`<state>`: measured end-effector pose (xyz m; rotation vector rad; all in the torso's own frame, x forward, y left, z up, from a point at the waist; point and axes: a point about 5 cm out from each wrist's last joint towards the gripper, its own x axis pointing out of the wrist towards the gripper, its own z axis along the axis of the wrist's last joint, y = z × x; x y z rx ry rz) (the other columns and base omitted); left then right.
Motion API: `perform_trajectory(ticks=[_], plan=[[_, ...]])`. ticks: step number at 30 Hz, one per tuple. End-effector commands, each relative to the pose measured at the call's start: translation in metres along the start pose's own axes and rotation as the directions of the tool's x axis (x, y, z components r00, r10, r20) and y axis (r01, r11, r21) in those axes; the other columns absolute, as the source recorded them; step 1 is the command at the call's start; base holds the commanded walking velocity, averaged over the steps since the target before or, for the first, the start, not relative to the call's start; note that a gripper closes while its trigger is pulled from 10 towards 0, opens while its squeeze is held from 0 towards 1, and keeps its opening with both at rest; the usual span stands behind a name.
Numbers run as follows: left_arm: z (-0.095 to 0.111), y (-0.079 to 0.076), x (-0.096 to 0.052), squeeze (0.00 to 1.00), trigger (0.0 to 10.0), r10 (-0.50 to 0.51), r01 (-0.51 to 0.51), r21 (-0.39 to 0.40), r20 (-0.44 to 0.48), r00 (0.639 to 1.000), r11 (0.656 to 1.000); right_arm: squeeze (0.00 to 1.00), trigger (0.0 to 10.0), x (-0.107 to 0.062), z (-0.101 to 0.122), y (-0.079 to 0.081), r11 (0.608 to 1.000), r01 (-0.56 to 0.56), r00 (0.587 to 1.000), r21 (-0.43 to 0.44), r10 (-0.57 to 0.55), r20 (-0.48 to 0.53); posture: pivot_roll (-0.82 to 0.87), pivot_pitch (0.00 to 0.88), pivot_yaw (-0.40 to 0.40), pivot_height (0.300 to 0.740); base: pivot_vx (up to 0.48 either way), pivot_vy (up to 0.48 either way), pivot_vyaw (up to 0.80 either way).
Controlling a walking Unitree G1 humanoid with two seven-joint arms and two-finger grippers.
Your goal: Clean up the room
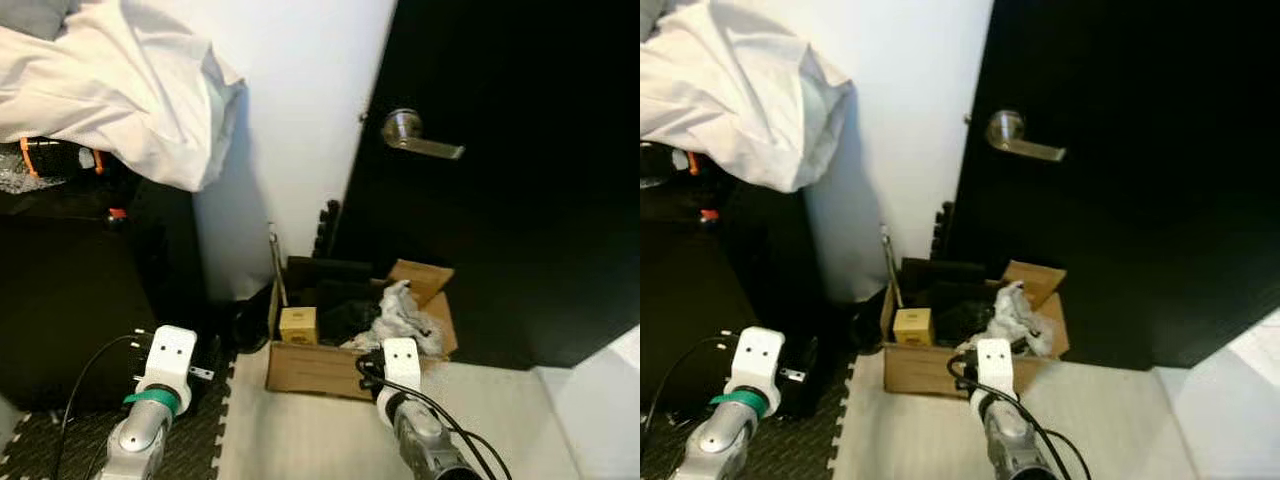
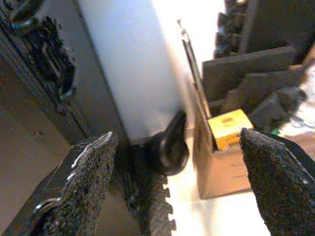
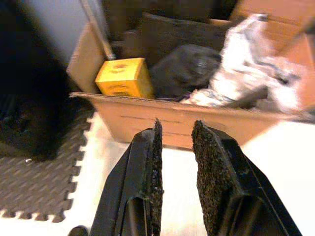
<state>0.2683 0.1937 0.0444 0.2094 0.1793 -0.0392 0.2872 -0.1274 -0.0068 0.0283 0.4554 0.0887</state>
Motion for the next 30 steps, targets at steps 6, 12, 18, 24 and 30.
perform_trajectory(ticks=[6, 12, 18, 24, 30], plan=[[-0.0072, 0.0016, -0.0048, 0.0, 10.0, -0.003, 0.003, 0.005, -0.028, 1.0, 1.0, 0.0, 10.0, -0.0026, -0.0078, 0.0014, 1.0, 0.002, 1.0, 0.008, -0.002, -0.026, 0.09, 0.0, -0.043, 0.74, -0.27, 0.0, 0.0], [-0.0074, 0.002, -0.0049, 0.0, 10.0, -0.002, 0.002, 0.011, -0.029, 1.0, 1.0, 0.0, 10.0, -0.0021, -0.0073, 0.0029, 1.0, -0.002, 1.0, 0.007, 0.002, -0.028, 0.09, 0.0, -0.044, 0.74, -0.221, 0.0, 0.0], [-0.0076, 0.0024, -0.0044, 0.0, 10.0, -0.001, 0.002, 0.041, -0.034, 0.999, 0.999, 0.0, 10.0, -0.0016, -0.0068, 0.0041, 1.0, -0.005, 1.0, 0.008, 0.005, -0.029, 0.1, 0.0, -0.041, 0.74, 0.0, 0.0, 0.0], [-0.0069, 0.0039, -0.0036, 0.0, 10.0, -0.005, 0.006, 0.058, -0.03, 1.0, 0.998, 0.0, 10.0, -0.0018, -0.0076, 0.0056, 1.0, -0.002, 1.0, 0.014, 0.002, -0.029, 0.1, 0.0, -0.035, 0.74, 0.0, 0.0, 0.0], [-0.004, 0.0034, -0.0015, 0.0, 10.0, -0.018, 0.019, 0.07, -0.024, 1.0, 0.997, 0.0, 10.0, -0.002, -0.0079, 0.0063, 1.0, 0.003, 1.0, 0.02, -0.002, -0.029, 0.09, 0.0, -0.021, 0.74, 0.0, 0.0, 0.0]])
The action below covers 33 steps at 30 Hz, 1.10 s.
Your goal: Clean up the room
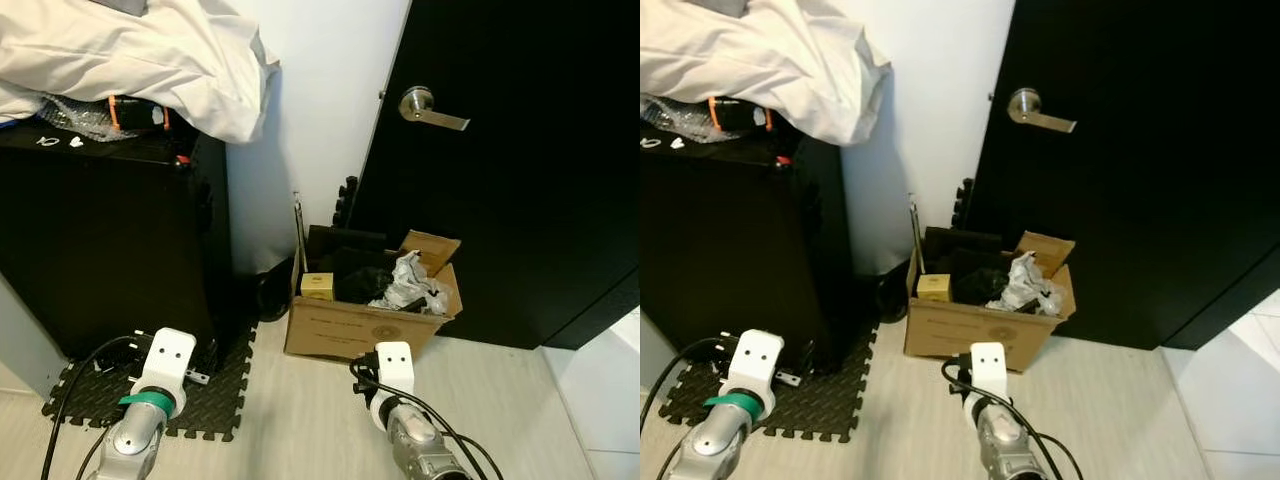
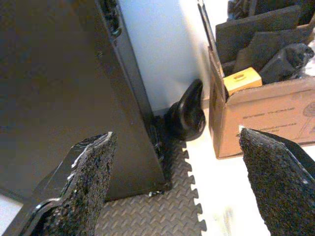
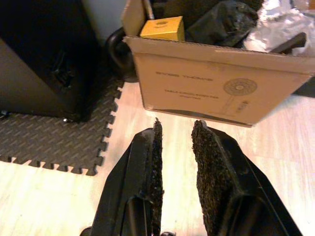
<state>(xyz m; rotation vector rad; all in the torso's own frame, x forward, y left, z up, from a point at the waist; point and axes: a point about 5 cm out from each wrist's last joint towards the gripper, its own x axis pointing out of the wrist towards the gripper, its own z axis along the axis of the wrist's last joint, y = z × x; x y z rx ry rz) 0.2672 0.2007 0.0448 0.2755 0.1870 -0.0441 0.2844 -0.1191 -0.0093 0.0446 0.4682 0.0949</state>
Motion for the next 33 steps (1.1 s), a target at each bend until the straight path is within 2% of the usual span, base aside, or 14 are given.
perform_trajectory(ticks=[1, 8, 15, 19, 20, 24, 33], plan=[[-0.003, -0.004, 0.0, 0.0, 10.0, -0.019, 0.019, 0.004, -0.014, 1.0, 1.0, 0.0, 10.0, -0.001, -0.004, -0.002, 1.0, 0.012, 1.0, 0.005, -0.012, -0.017, 0.09, 0.0, -0.021, 0.74, 0.0, 0.0, 0.0], [-0.003, -0.004, 0.001, 0.0, 10.0, -0.032, 0.032, 0.016, -0.017, 0.999, 0.999, 0.0, 10.0, -0.002, -0.005, 0.0, 1.0, -0.003, 1.0, -0.017, 0.002, -0.011, 0.09, 0.0, -0.009, 0.74, 0.0, 0.0, 0.0], [-0.015, -0.005, -0.004, 0.0, 10.0, -0.03, 0.031, 0.014, -0.067, 0.997, 0.999, 0.0, 10.0, -0.003, -0.007, 0.003, 1.0, -0.017, 1.0, -0.023, 0.016, -0.008, 0.08, 0.0, 0.021, 0.74, 0.0, 0.0, 0.8], [-0.019, -0.001, -0.004, 0.0, 10.0, 0.003, 0.0, 0.033, -0.085, 0.996, 0.999, 0.0, 10.0, -0.003, -0.006, 0.002, 1.0, -0.01, 1.0, -0.025, 0.009, -0.007, 0.07, 0.0, 0.015, 0.74, 0.0, 0.0, 0.8], [-0.019, 0.007, -0.001, 0.0, 10.0, 0.071, -0.066, 0.054, -0.092, 0.993, 0.996, 0.0, 10.0, -0.002, -0.004, 0.002, 1.0, -0.003, 1.0, -0.022, 0.003, -0.005, 0.08, 0.0, -0.004, 0.74, 0.0, 0.0, 0.8], [-0.018, 0.009, 0.002, 0.0, 10.0, 0.103, -0.099, 0.048, -0.097, 0.99, 0.994, 0.0, 10.0, 0.0, -0.002, 0.002, 1.0, -0.01, 1.0, -0.029, 0.01, -0.004, 0.08, 0.0, -0.008, 0.74, 0.0, 0.0, 0.8], [-0.021, 0.0, 0.0, 0.0, 10.0, 0.057, -0.051, 0.052, -0.111, 0.992, 0.997, 0.0, 10.0, 0.001, 0.0, 0.001, 0.999, -0.018, 1.0, -0.039, 0.018, -0.004, 0.07, 0.0, -0.015, 0.74, 0.0, 0.0, 0.8]])
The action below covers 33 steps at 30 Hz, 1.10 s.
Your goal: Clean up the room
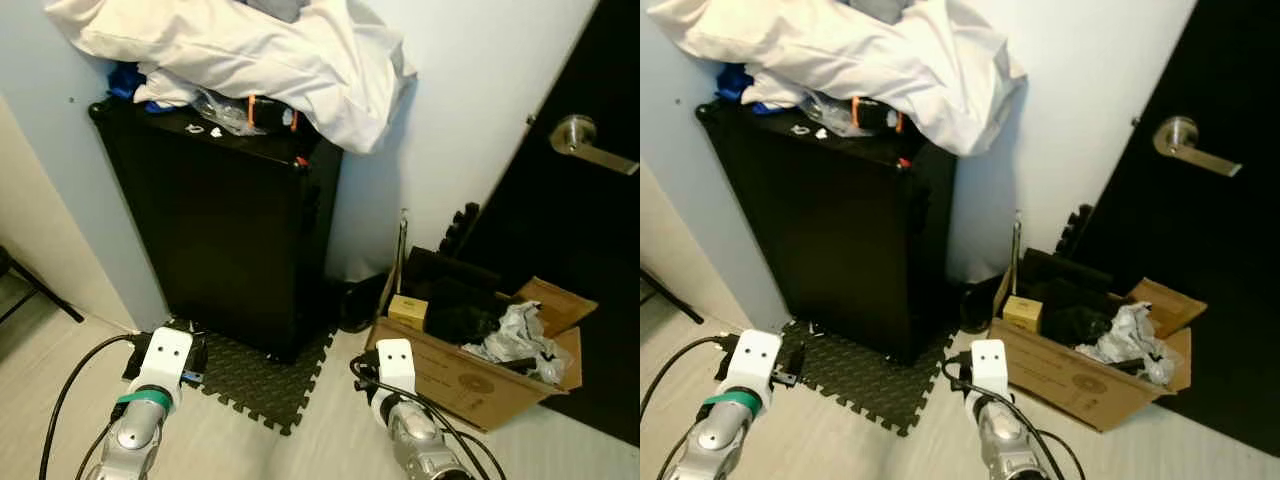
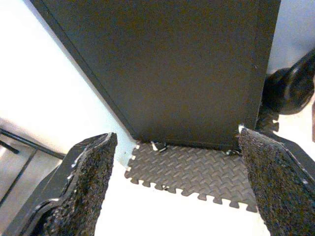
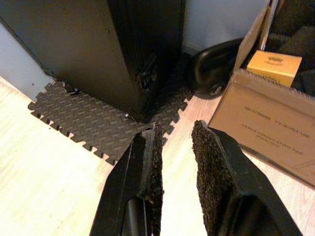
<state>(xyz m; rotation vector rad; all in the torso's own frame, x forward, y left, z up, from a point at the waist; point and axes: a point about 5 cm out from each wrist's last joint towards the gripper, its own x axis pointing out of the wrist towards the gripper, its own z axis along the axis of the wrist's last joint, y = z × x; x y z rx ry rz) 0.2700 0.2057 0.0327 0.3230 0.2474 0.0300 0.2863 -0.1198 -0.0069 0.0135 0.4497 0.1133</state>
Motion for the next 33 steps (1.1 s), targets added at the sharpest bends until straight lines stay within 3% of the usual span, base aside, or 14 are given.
perform_trajectory(ticks=[1, 13, 18, 23, 27, 29, 30, 33], plan=[[-0.009, -0.003, -0.005, 0.0, 10.0, -0.018, 0.019, 0.011, -0.041, 0.999, 1.0, 0.0, 10.0, 0.0, -0.003, 0.001, 1.0, -0.009, 1.0, -0.006, 0.009, -0.021, 0.08, 0.0, -0.019, 0.74, 0.0, 0.0, 0.8], [-0.01, 0.003, 0.001, 0.0, 10.0, 0.019, -0.019, 0.001, -0.061, 0.998, 1.0, 0.0, 10.0, -0.001, -0.004, 0.002, 1.0, 0.001, 1.0, 0.0, -0.001, -0.024, 0.06, 0.0, -0.006, 0.74, 0.0, 0.0, 0.8], [-0.007, -0.003, 0.004, 0.0, 10.0, 0.011, -0.012, -0.005, -0.063, 0.998, 1.0, 0.0, 10.0, -0.001, -0.004, 0.0, 0.999, -0.014, 0.999, -0.035, 0.013, -0.03, 0.06, 0.0, -0.017, 0.74, 0.0, 0.0, 0.8], [-0.01, -0.012, -0.004, 0.0, 10.0, 0.005, -0.004, 0.018, -0.069, 0.998, 1.0, 0.0, 10.0, -0.001, -0.004, -0.007, 0.999, -0.015, 0.999, -0.036, 0.013, -0.039, 0.08, 0.0, -0.063, 0.74, 0.0, 0.0, 0.8], [-0.023, -0.007, -0.009, 0.0, 10.0, 0.039, -0.039, 0.002, -0.125, 0.991, 0.999, 0.0, 10.0, 0.0, -0.006, -0.003, 0.998, -0.03, 0.998, -0.058, 0.026, -0.055, 0.09, 0.0, -0.066, 0.74, 0.0, 0.0, 0.8], [-0.023, -0.006, -0.009, 0.0, 10.0, 0.042, -0.042, -0.003, -0.125, 0.991, 0.999, 0.0, 10.0, 0.0, -0.005, -0.002, 0.998, -0.03, 0.998, -0.053, 0.027, -0.052, 0.09, 0.0, -0.062, 0.74, 0.0, 0.0, 0.8], [-0.022, -0.004, -0.008, 0.0, 10.0, 0.056, -0.062, -0.045, -0.132, 0.99, 0.997, 0.0, 10.0, 0.0, -0.004, -0.001, 0.998, -0.033, 0.998, -0.049, 0.03, -0.048, 0.09, 0.0, -0.057, 0.74, 0.0, 0.0, 0.8], [-0.021, -0.002, -0.004, 0.0, 10.0, 0.067, -0.075, -0.043, -0.155, 0.986, 0.996, 0.0, 10.0, 0.0, -0.004, 0.0, 0.999, -0.025, 0.999, -0.038, 0.023, -0.043, 0.09, 0.0, -0.053, 0.74, 0.0, 0.0, 0.8]])
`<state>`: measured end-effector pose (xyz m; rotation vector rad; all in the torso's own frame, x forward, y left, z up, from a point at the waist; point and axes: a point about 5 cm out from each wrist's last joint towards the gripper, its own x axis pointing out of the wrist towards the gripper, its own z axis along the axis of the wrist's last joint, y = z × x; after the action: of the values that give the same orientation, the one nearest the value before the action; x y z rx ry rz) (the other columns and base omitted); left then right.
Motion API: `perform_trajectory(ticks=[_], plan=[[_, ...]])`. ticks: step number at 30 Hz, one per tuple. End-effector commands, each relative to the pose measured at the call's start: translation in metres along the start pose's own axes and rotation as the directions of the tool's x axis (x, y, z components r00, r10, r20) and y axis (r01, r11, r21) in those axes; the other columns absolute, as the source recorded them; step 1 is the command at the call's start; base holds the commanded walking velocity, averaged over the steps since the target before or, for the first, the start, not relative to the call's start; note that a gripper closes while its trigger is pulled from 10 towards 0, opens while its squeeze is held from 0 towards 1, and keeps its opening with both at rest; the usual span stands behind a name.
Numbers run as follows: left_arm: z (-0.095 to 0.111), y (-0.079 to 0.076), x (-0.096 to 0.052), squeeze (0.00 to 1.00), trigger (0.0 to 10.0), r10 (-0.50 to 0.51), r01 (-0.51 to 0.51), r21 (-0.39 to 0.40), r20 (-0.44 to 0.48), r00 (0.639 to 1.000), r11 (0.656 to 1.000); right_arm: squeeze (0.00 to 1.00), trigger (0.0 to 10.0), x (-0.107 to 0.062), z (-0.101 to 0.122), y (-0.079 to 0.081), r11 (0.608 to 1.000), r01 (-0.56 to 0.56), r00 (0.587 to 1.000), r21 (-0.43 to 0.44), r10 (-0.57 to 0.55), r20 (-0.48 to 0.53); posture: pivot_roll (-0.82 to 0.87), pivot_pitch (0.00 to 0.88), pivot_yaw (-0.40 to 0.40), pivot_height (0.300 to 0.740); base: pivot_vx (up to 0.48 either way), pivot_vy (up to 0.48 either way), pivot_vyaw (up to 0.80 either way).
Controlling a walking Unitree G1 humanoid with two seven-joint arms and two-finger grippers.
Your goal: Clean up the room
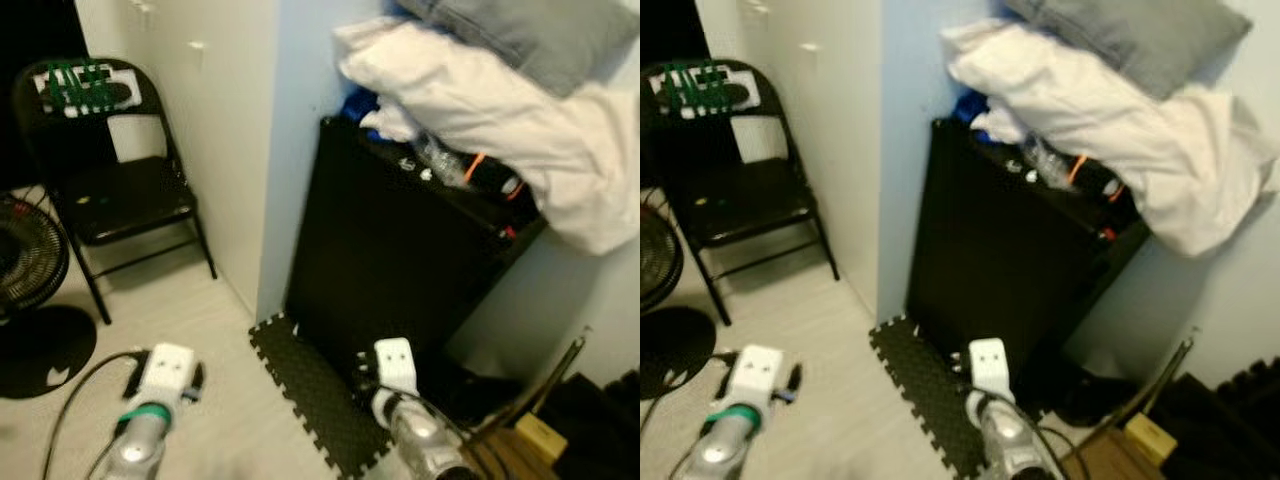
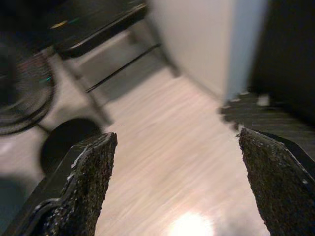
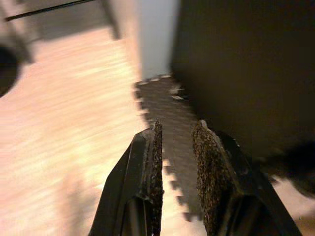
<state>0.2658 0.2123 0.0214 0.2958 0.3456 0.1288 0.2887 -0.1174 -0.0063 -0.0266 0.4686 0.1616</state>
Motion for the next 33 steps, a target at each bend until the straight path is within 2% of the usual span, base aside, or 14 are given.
perform_trajectory(ticks=[1, 4, 12, 17, 28, 33], plan=[[-0.007, -0.004, -0.002, 0.0, 10.0, -0.005, 0.005, 0.0, -0.041, 0.999, 1.0, 0.0, 10.0, -0.002, -0.006, -0.002, 1.0, 0.015, 1.0, 0.013, -0.015, -0.02, 0.09, 0.0, -0.045, 0.74, 0.0, 0.0, 0.8], [-0.004, -0.007, -0.001, 0.0, 10.0, -0.029, 0.03, 0.037, -0.025, 0.999, 0.999, 0.0, 10.0, -0.002, -0.006, -0.003, 1.0, 0.018, 1.0, 0.015, -0.018, -0.019, 0.09, 0.0, -0.04, 0.74, 0.0, 0.0, 0.8], [-0.001, -0.011, 0.0, 0.0, 10.0, -0.049, 0.05, 0.036, -0.023, 0.999, 0.998, 0.0, 10.0, -0.002, -0.007, -0.005, 1.0, 0.023, 0.999, 0.018, -0.022, -0.022, 0.08, 0.0, -0.046, 0.74, 0.0, 0.0, 0.8], [-0.002, -0.011, -0.001, 0.0, 10.0, -0.028, 0.029, 0.059, -0.007, 1.0, 0.998, 0.0, 10.0, -0.002, -0.007, -0.005, 1.0, 0.019, 0.999, 0.015, -0.019, -0.027, 0.08, 0.0, -0.054, 0.74, 0.0, 0.0, 0.8], [0.005, -0.012, -0.004, 0.0, 10.0, -0.022, 0.021, 0.022, 0.041, 0.999, 1.0, 0.0, 10.0, -0.001, -0.004, -0.005, 1.0, 0.01, 1.0, 0.002, -0.01, -0.025, 0.07, 0.0, -0.072, 0.74, 0.0, 0.0, 0.8], [-0.001, -0.011, -0.004, 0.0, 10.0, -0.009, 0.009, 0.045, 0.009, 1.0, 0.999, 0.0, 10.0, -0.001, -0.004, -0.002, 1.0, -0.008, 1.0, 0.002, 0.008, -0.03, 0.07, 0.0, -0.066, 0.74, 0.0, 0.0, 0.8]])
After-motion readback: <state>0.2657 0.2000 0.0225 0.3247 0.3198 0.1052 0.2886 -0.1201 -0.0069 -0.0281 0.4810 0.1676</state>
